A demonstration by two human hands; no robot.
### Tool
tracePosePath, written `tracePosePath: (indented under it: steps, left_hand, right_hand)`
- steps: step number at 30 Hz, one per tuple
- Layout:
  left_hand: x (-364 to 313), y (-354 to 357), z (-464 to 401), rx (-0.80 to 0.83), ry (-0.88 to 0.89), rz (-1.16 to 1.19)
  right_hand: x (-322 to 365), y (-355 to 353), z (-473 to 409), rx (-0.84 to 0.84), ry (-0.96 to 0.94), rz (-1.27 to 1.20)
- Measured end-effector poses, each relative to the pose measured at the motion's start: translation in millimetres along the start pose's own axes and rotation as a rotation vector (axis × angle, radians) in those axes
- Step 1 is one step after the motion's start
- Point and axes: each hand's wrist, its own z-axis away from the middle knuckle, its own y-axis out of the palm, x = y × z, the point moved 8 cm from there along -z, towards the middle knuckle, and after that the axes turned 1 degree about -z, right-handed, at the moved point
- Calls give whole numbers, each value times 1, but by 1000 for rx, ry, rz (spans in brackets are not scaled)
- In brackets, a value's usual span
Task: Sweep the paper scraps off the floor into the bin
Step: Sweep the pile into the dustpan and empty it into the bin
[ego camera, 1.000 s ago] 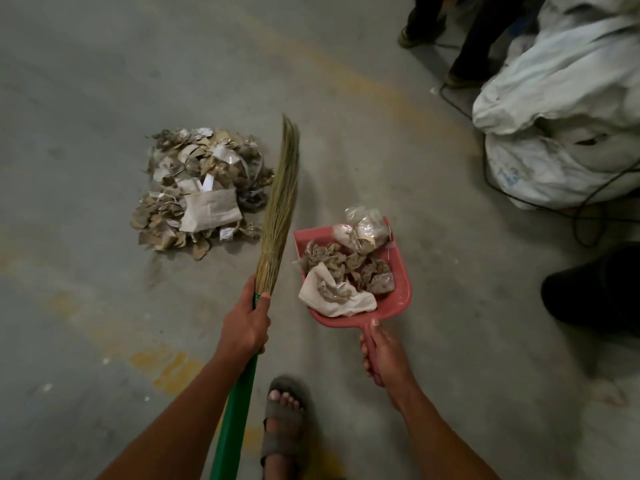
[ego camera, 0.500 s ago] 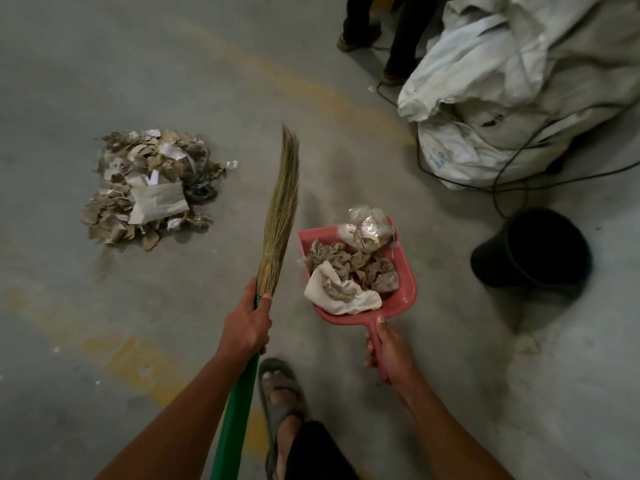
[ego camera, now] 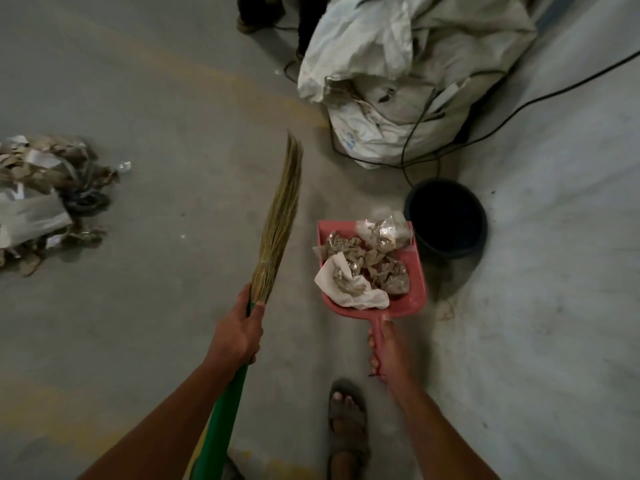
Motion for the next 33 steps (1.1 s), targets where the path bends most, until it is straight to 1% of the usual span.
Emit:
tracePosePath:
  steps: [4, 9, 13, 16, 21, 25, 29, 33]
  left_hand:
    - [-24, 47, -5, 19, 9, -30]
    - [-51, 99, -10, 48, -11, -67]
    - [-68, 132, -18, 60, -42, -113]
    - [-81, 151, -23, 79, -61, -140]
    - [-96, 167, -29, 73, -68, -176]
    - [-99, 172, -31, 67, -81, -203]
    - [-97, 172, -28, 73, -85, -217]
    - [-88, 170, -28, 80, -105, -233]
  right_hand:
    - [13, -47, -22, 15, 27, -30]
    - [30, -102, -53, 44, 118, -135]
    - [51, -142, -77, 63, 175, -150]
    - [70, -166, -97, 75, 167, -137]
    - [99, -201, -124, 98, 191, -120]
    - [113, -225, -144, 130, 214, -25]
    - [128, -236, -156, 190, 258, 2]
    - [139, -239, -166, 261, 295, -22]
